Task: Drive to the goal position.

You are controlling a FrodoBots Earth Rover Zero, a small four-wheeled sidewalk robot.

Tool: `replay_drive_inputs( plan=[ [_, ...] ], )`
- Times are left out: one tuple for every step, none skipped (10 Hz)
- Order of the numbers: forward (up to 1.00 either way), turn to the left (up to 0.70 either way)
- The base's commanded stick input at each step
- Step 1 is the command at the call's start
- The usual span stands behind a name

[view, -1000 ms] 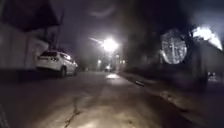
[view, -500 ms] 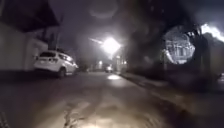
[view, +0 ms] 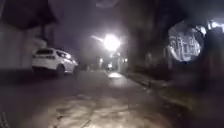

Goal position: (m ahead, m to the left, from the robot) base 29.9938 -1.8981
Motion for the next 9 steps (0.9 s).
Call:
replay_drive_inputs(
  plan=[
    [0.7,0.0],
    [0.7,0.0],
    [0.7,0.0],
    [0.7,0.0],
    [0.7,0.0],
    [0.7,0.0],
    [0.7,0.0],
    [0.7,0.0],
    [0.7,0.0]
  ],
)
